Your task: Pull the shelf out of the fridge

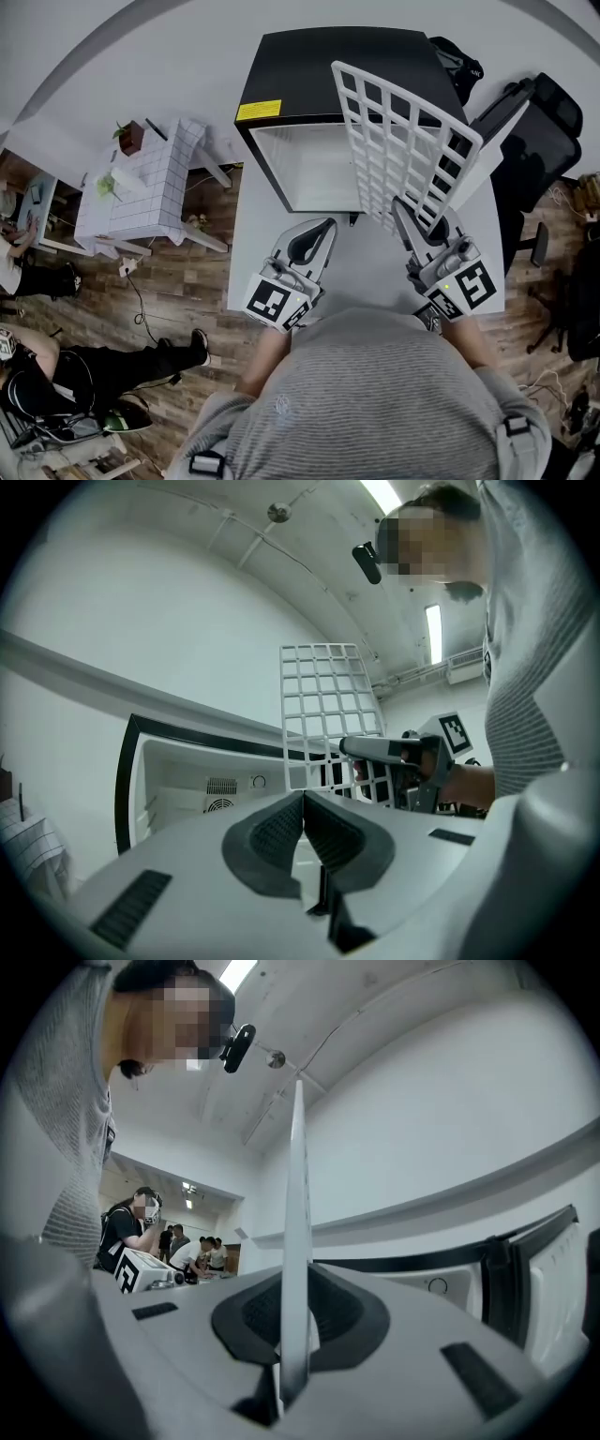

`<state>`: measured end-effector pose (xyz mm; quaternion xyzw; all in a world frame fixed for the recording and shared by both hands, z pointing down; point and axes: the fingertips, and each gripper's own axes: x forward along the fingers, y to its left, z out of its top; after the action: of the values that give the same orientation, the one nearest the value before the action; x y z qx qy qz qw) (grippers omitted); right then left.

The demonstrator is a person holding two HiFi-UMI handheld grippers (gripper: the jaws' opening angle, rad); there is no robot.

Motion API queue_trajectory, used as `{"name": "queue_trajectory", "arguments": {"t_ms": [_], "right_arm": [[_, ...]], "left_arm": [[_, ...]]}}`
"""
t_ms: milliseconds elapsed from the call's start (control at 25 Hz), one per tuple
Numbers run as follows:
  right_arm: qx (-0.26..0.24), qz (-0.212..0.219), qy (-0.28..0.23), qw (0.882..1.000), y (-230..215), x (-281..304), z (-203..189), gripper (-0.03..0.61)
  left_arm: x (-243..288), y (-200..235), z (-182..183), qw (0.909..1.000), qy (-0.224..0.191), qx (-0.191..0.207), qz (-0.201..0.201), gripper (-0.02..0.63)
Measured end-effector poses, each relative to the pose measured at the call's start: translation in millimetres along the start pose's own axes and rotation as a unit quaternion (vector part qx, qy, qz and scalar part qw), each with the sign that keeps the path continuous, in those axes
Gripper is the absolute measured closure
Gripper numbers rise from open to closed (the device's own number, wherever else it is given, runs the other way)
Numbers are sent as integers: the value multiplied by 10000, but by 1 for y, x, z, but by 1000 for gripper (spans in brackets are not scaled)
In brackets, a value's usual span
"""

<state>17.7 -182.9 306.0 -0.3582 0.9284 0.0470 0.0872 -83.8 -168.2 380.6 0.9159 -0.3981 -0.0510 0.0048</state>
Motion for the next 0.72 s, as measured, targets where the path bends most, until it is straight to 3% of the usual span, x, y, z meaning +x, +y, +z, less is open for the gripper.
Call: {"name": "queue_trajectory", "arguments": {"t_ms": [720], "right_arm": [[263, 119, -51, 9996, 4, 1, -1, 548]], "left_arm": [[12, -4, -1, 9999, -15, 9, -157, 603]]}}
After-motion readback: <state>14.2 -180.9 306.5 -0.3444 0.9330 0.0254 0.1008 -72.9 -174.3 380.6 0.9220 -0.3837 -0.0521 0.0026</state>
